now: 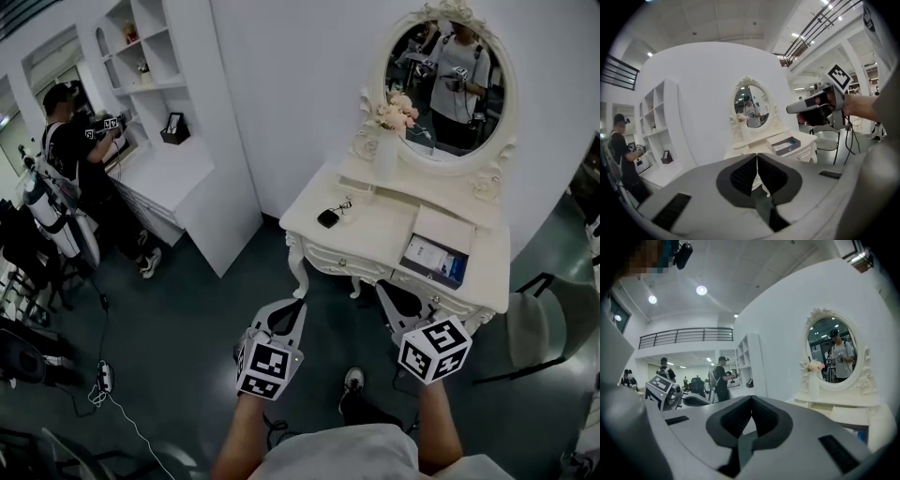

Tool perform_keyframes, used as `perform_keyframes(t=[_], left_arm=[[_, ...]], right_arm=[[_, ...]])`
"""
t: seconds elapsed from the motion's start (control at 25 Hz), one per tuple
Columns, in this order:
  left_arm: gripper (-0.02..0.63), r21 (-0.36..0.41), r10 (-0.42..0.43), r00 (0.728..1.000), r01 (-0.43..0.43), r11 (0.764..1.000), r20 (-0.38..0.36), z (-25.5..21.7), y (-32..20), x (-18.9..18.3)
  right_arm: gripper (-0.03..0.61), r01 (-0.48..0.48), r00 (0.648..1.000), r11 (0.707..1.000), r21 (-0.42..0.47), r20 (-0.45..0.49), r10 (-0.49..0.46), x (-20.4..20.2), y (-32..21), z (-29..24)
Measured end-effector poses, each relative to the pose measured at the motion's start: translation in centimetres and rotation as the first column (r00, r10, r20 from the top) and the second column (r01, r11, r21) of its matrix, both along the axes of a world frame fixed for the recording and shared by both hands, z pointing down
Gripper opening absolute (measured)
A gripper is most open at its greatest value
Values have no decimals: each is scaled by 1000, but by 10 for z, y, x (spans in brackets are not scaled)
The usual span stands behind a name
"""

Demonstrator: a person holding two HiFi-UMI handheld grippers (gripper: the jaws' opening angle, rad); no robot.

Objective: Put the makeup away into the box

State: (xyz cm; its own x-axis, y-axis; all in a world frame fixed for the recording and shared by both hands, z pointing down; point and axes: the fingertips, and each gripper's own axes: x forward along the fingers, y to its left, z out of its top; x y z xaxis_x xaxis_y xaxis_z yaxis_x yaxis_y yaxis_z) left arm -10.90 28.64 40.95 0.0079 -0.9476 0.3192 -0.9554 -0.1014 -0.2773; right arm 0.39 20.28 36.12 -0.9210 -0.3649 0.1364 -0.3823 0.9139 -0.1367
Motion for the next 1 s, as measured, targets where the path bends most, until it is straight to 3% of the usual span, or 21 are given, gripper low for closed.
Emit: perform_keyframes(t=[0.2,0.52,0.76,1.0], left_arm=[[-2,29,-27,1000,27,999,-1,-17,-79,-15],[-2,-9,-44,999,44,999,3,-15,-172,-30],[-2,-42,-55,998,55,998,-3,-1,-211,-40],[-2,-87,-81,997,81,993,0,13,-230,-48]], right_arm=[[2,13,1000,1000,-19,-11,-14,-18,-79,-7],[2,14,998,1000,-14,-53,-14,-25,-176,-8],[2,5,990,1000,-9,-144,-6,-36,-224,16],[2,22,991,999,-42,-133,-27,-45,-251,26]])
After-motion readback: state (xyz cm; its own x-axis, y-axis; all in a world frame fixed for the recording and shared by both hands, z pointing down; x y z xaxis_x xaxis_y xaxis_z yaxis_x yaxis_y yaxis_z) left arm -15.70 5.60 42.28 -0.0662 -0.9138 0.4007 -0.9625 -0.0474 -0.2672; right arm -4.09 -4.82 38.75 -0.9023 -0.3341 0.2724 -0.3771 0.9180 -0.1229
